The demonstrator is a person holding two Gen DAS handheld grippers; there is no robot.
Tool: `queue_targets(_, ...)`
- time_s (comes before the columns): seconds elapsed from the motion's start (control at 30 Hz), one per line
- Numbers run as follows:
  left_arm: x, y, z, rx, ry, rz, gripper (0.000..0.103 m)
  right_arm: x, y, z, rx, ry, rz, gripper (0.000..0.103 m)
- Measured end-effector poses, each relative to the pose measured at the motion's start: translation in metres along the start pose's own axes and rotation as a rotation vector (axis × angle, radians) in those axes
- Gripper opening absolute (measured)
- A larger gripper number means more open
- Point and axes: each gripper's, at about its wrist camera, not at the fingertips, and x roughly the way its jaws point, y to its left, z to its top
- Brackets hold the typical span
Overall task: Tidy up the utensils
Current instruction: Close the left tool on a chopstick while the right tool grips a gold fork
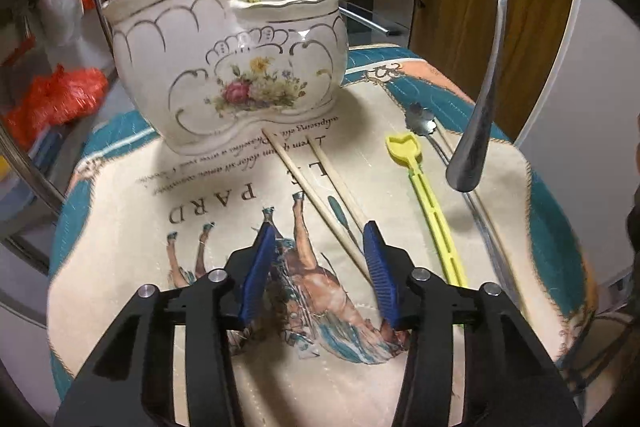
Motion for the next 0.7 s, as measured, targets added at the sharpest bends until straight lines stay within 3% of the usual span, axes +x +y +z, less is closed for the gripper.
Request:
queue_targets(0.13, 0.001, -0.001, -0.002, 0.008, 0.008, -0.003, 0.034, -0.003, 0.001, -0.001, -0.002, -0.007, 0.006, 0.003)
queue_targets(0.17, 0.001, -0.002, -0.002, 0.016, 0.01, -0.013, 0.021, -0.004, 0.003, -0.001, -0.002, -0.009, 0.008, 0.003)
queue_targets(0.23, 0.002, -0.003, 0.002, 0.043, 0.021, -0.016, 0.011, -0.005, 0.005, -0.001, -0.004, -0.011, 0.013, 0.003)
queue_targets(0.7, -0.008, 0.031, -0.001, 0.046, 0.08, -0.031, 0.012, -0.008, 0.009, 0.0, -0.005, -0.02, 0.022, 0.003)
